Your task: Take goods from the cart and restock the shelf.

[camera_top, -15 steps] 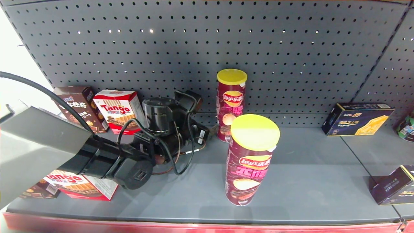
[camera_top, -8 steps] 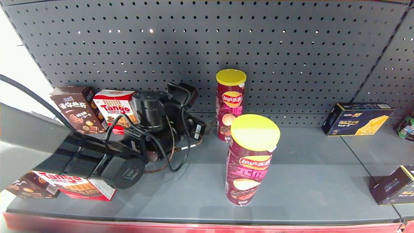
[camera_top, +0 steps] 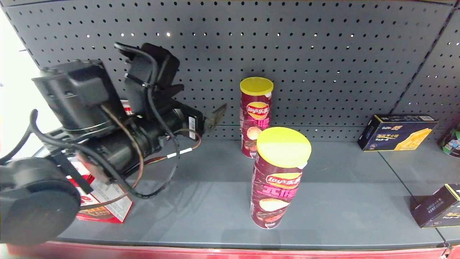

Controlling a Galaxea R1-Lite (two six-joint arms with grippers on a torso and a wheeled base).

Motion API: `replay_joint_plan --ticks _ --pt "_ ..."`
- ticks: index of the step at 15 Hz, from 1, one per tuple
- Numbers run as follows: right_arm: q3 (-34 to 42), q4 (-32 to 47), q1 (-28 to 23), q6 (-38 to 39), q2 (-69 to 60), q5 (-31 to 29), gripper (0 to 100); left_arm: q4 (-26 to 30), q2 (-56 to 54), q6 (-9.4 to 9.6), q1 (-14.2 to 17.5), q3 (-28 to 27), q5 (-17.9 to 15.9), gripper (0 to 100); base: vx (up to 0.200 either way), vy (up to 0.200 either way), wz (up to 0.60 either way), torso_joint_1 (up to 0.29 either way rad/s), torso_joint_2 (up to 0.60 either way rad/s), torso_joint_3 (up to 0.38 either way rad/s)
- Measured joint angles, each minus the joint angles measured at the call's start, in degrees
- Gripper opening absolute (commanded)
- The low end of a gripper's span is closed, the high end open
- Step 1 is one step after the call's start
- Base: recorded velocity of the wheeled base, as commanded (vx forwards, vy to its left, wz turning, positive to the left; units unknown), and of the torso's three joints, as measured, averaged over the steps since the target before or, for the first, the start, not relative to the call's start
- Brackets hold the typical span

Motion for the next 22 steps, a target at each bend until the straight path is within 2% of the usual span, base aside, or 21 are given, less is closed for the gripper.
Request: replay_joint_plan --ticks 2,6,8,9,10,11,13,15,17,18,20,22 --pt "0.00 0.00 0.00 0.00 0.00 0.00 100 6.39 -7.45 0.00 -0.27 2.65 -0.01 100 0.000 0.000 0.00 0.000 0.00 0.000" --pt "0.00 0.00 -0.02 0.00 0.00 0.00 100 25.51 -23.95 -0.30 -1.51 4.74 -0.01 100 0.000 0.000 0.00 0.000 0.00 0.000" --pt "0.00 0.00 -0.02 0.02 0.00 0.00 100 30.88 -33.40 -0.73 -1.15 7.53 -0.09 100 0.000 0.000 0.00 0.000 0.00 0.000" --pt "0.00 0.00 0.02 0.02 0.00 0.00 100 32.09 -38.79 -1.28 -0.40 10.62 -0.22 100 0.000 0.000 0.00 0.000 0.00 0.000" --pt "0.00 0.00 0.02 0.02 0.00 0.01 100 32.72 -44.00 -1.74 1.17 14.29 -0.69 100 0.000 0.000 0.00 0.000 0.00 0.000" --pt "0.00 0.00 0.00 0.02 0.00 0.01 100 33.17 -49.65 -2.29 4.44 18.71 -2.30 100 0.000 0.000 0.00 0.000 0.00 0.000" --pt "0.00 0.02 0.00 0.00 0.00 0.01 100 33.65 -59.54 -4.53 14.67 26.75 -8.42 100 0.000 0.000 0.00 0.000 0.00 0.000" --pt "0.00 0.00 0.00 0.00 0.00 0.01 100 33.87 -69.46 -7.58 25.42 36.11 -16.77 100 0.000 0.000 0.00 0.000 0.00 0.000" --pt "0.00 0.00 0.00 0.02 0.00 0.00 100 34.50 -78.34 -9.45 32.39 44.39 -21.54 100 0.000 0.000 0.00 0.000 0.00 0.000" --pt "0.00 0.00 0.00 0.00 0.00 0.01 100 36.46 -81.35 -10.05 33.95 47.23 -22.47 100 0.000 0.000 0.00 0.000 0.00 0.000" --pt "0.00 0.00 -0.02 0.00 0.00 0.00 100 42.18 -85.92 -10.29 33.43 49.46 -22.58 100 0.000 0.000 0.00 0.000 0.00 0.000" --pt "0.00 0.00 0.02 0.00 0.00 0.01 100 45.54 -89.56 -11.08 32.93 49.94 -20.64 100 0.000 0.000 0.00 0.000 0.00 0.000"
